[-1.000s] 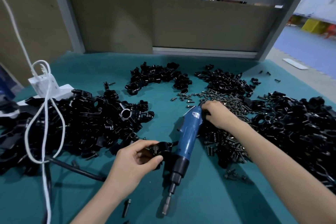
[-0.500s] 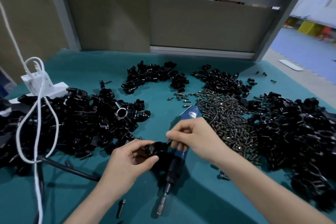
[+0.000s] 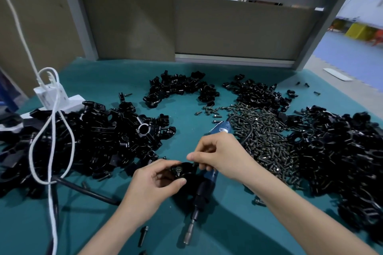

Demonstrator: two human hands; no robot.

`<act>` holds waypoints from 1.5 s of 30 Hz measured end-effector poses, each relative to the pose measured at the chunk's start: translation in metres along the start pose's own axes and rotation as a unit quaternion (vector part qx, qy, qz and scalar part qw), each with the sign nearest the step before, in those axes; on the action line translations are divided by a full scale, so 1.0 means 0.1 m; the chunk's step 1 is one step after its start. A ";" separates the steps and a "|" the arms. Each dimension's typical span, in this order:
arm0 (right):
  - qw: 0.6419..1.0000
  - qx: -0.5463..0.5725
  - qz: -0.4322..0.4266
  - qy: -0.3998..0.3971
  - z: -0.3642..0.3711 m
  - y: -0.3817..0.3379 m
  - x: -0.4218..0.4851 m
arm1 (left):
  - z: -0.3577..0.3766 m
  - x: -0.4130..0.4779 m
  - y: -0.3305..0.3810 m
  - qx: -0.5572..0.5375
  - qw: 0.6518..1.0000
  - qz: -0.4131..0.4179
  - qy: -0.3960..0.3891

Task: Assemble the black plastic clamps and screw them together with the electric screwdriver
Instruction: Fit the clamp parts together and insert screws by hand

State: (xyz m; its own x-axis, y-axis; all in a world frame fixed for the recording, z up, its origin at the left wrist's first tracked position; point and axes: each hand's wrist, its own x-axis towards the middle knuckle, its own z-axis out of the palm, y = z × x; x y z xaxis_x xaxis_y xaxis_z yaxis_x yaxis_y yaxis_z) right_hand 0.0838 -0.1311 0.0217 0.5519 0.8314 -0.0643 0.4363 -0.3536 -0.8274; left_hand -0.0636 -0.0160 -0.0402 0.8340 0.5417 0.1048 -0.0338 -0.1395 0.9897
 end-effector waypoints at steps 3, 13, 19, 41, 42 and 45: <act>0.999 -0.031 -0.010 -0.015 0.02 -0.04 0.02 | 0.00 0.00 -0.01 -0.004 1.000 0.005 -0.007; 0.990 0.107 0.054 -0.073 0.02 0.00 0.04 | 0.01 0.01 -0.03 0.011 0.999 0.011 -0.030; 0.984 0.158 0.048 -0.062 -0.01 0.05 0.01 | 0.00 0.01 -0.02 0.001 1.000 -0.003 -0.008; 0.924 -0.139 0.102 0.342 -0.96 0.91 0.37 | 0.00 -0.01 0.00 -0.010 1.000 -0.020 -0.009; 0.909 -0.160 0.130 0.362 -1.08 0.99 0.41 | 0.01 -0.01 0.00 -0.014 1.000 -0.020 -0.010; 0.911 -0.201 0.187 0.308 -1.28 1.19 0.54 | 0.02 -0.01 0.00 -0.015 1.000 -0.019 -0.010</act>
State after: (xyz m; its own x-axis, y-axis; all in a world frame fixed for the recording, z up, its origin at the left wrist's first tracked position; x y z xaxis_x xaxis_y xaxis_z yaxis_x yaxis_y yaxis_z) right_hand 0.2566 -0.1831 -0.0091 0.9554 0.2667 0.1272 0.2926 -0.7943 -0.5325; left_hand -0.0635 -0.0187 -0.0407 0.8456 0.5297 0.0663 -0.0184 -0.0953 0.9953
